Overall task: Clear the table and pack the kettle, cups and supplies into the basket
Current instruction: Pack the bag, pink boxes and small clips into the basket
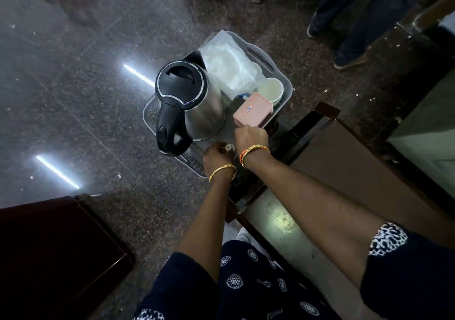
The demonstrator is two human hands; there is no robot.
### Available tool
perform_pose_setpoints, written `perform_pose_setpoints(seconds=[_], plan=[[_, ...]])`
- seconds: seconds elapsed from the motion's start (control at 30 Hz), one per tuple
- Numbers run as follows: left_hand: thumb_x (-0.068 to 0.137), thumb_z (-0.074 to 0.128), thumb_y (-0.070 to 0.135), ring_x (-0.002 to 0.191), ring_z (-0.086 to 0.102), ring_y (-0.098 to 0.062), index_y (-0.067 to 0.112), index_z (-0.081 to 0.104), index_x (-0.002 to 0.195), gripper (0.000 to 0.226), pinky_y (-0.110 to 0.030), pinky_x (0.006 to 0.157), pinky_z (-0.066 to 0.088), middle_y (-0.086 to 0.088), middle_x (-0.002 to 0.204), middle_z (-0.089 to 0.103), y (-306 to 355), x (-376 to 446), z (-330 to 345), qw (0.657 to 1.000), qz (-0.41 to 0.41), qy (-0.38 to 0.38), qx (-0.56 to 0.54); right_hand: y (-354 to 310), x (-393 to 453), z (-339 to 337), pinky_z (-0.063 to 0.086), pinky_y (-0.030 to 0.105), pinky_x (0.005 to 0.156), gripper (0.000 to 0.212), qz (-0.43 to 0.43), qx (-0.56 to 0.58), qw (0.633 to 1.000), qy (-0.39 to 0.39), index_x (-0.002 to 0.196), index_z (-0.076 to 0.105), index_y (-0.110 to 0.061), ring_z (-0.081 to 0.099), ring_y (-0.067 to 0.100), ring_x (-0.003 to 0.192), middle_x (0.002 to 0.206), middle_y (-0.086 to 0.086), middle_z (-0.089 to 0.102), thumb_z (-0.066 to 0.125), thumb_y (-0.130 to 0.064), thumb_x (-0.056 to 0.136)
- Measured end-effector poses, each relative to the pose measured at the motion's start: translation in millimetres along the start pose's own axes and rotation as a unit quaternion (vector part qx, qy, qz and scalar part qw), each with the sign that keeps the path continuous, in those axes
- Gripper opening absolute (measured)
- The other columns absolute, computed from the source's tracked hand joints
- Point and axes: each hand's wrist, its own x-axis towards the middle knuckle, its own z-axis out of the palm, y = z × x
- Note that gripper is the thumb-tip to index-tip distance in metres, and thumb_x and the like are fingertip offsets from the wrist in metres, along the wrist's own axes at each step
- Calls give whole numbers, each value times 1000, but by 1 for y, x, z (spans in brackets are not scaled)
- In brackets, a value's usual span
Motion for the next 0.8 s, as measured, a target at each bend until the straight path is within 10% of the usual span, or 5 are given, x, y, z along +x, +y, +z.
perform_pose_setpoints(seconds=[0.8], plan=[[78,64,10,99,66,-31,8,72,100,23,-29,88,51,-19,103,72,-11,18,11,999,2,-19,-46,13,-23,10,48,38,70,28,70,192,974,93,118,57,-26,64,41,90,100,18,69,48,-18,91]])
